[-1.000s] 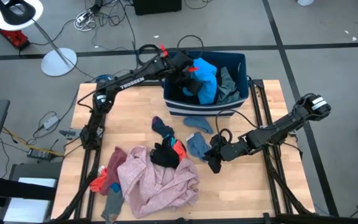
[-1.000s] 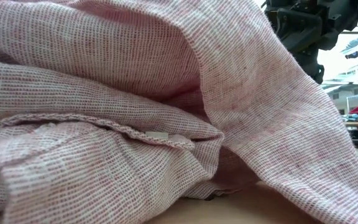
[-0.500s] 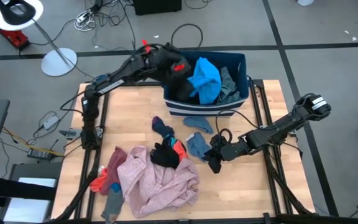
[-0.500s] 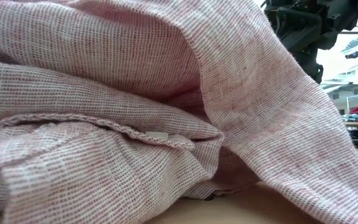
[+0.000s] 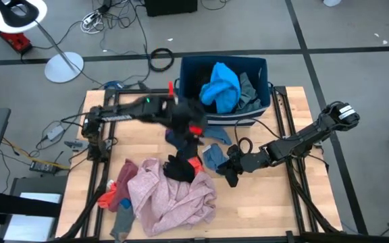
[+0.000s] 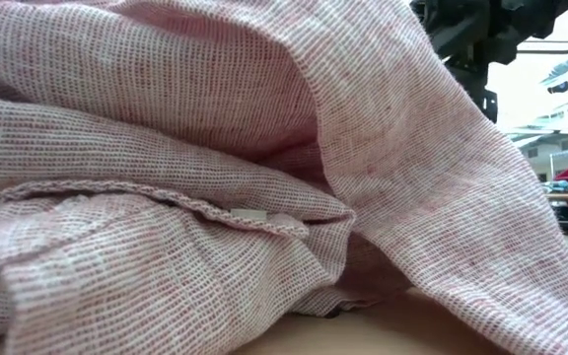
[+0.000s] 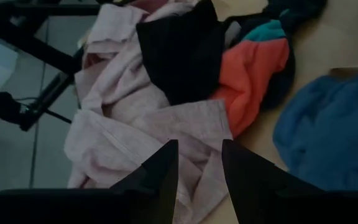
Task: Sort clothes
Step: Put the bottom blue socks into the blue bin
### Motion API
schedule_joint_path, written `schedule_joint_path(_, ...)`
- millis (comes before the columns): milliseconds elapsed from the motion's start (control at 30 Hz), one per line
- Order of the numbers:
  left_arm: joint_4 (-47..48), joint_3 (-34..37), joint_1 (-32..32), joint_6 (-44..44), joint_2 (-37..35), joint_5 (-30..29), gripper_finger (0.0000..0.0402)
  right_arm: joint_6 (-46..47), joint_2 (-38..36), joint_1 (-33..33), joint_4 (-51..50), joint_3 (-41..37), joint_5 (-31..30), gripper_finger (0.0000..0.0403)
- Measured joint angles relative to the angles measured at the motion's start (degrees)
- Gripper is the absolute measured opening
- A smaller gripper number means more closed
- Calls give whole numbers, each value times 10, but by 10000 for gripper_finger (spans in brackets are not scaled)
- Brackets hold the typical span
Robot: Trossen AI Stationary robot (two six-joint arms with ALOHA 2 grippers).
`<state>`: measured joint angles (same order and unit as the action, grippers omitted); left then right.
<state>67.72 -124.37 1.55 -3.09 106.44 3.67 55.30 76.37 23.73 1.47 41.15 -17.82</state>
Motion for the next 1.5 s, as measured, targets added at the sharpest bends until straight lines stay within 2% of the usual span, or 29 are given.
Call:
schedule_joint_path(133, -74, 116, 36, -22, -49, -24, 147, -17, 0, -3, 0, 0, 0, 126)
schedule_joint_path(333, -278, 377, 66, -93, -194, -30, 147, -16, 1, -24, -30, 0, -14, 126)
schedule_joint_path(433, -331, 495, 75, -138, -271, -39, 147, -24, 4, -41, -34, 0, -10, 126)
schedule_joint_path(567, -381, 618, 87, -211, -359, -56, 147, -34, 4, -68, -61, 0, -5, 127)
schedule_joint_path(700, -442, 703, 101, -260, -432, -58, 147, -35, 12, -97, -94, 0, 12, 130)
schedule_joint_path(833, -483, 749, 112, -285, -481, -58, 147, -42, 44, -114, -94, 13, 54, 133)
schedule_joint_path(1000, -486, 764, 114, -287, -508, -62, 147, -76, 124, -129, -179, 83, 61, 135)
schedule_joint_path(1267, -485, 765, 113, -289, -507, -62, 147, -103, 229, -152, -302, 200, 51, 135)
schedule_joint_path(1367, -485, 765, 113, -291, -507, -62, 147, -104, 257, -157, -318, 214, 56, 142)
schedule_joint_path(1500, -485, 765, 113, -291, -507, -60, 147, -90, 288, -160, -319, 216, 91, 157)
